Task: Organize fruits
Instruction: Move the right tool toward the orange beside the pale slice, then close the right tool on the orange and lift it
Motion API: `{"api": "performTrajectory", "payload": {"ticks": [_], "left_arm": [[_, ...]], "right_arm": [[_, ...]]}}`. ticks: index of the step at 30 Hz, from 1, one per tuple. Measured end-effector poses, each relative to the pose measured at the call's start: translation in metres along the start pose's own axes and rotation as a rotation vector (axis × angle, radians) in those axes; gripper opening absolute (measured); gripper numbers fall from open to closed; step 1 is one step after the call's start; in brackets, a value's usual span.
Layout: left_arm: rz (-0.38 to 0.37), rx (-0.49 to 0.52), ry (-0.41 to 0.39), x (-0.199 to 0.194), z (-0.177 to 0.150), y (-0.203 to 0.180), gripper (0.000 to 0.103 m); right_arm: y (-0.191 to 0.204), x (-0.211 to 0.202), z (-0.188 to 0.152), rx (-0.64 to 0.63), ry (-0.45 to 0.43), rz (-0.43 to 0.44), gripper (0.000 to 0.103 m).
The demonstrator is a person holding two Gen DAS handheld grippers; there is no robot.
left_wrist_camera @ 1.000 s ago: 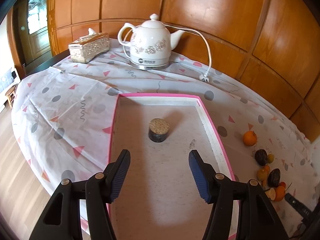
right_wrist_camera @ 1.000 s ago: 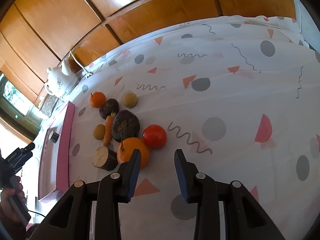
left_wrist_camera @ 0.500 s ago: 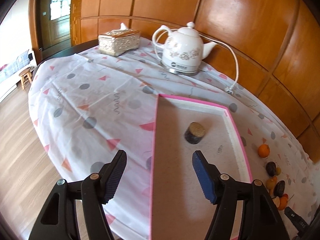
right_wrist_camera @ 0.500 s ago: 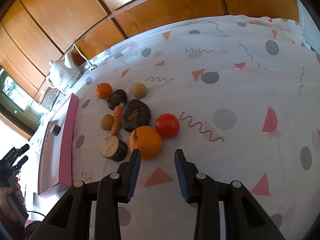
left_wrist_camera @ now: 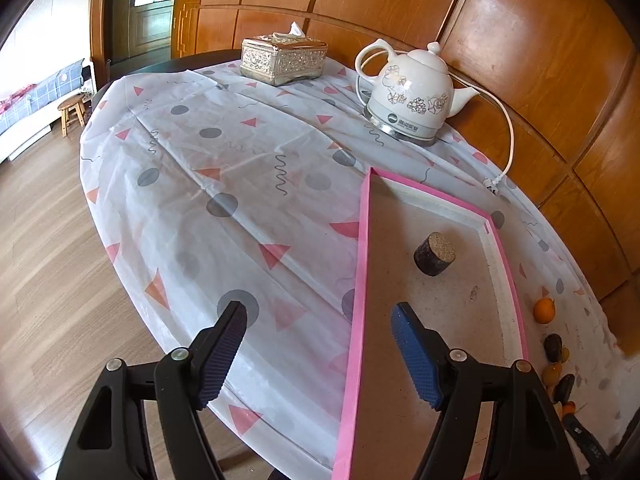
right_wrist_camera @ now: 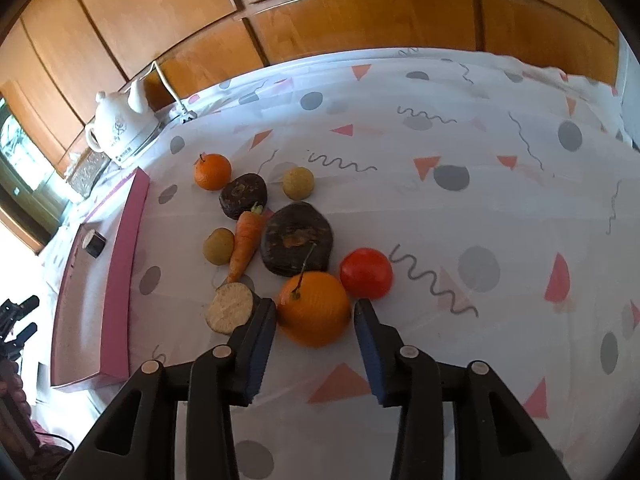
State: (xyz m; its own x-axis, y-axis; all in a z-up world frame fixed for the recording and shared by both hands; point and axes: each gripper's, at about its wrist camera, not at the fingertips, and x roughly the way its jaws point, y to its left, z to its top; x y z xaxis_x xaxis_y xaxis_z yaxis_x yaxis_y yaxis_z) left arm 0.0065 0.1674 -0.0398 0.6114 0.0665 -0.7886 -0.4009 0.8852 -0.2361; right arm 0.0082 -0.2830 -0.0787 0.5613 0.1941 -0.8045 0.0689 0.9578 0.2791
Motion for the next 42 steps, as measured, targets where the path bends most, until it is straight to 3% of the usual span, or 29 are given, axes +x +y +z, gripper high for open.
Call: {"api": "performTrajectory", "payload": {"ticks": [4,12,14,17,19,26,31,35,42], "left_arm": [[-0.008,0.002,0.0,0.0,0.0,0.001,0.075],[-0.016,-0.004,0.004,0.002,-0.002,0.003,0.076],[-0.018,-0.006,0.009,0.003,-0.003,0.003,0.076],[-0.022,-0.009,0.015,0.003,-0.005,0.003,0.077],[-0.024,-0.011,0.016,0.003,-0.006,0.004,0.077],[-0.027,-0.026,0.015,0.004,-0.007,0.008,0.079],[-0.03,-0.026,0.024,0.007,-0.008,0.007,0.079],[-0.027,-0.03,0.023,0.007,-0.008,0.008,0.079],[-0.028,-0.028,0.024,0.007,-0.008,0.008,0.079]], "right_arm": [[0.008,-0.001,-0.002,-0.05,-0.008,-0.033,0.039],[0.013,-0.026,-0.002,-0.052,-0.04,0.008,0.037],[0.023,-0.032,0.0,-0.076,-0.05,0.045,0.03],[0.045,-0.036,0.003,-0.147,-0.062,0.085,0.03],[0.06,-0.033,0.003,-0.212,-0.066,0.066,0.03],[0.054,-0.01,-0.005,-0.194,0.014,0.043,0.03],[0.048,-0.02,-0.011,-0.208,0.003,0.052,0.043],[0.05,-0.024,-0.015,-0.271,0.002,0.004,0.064],[0.045,-0.021,-0.023,-0.353,-0.013,-0.143,0.066]]}}
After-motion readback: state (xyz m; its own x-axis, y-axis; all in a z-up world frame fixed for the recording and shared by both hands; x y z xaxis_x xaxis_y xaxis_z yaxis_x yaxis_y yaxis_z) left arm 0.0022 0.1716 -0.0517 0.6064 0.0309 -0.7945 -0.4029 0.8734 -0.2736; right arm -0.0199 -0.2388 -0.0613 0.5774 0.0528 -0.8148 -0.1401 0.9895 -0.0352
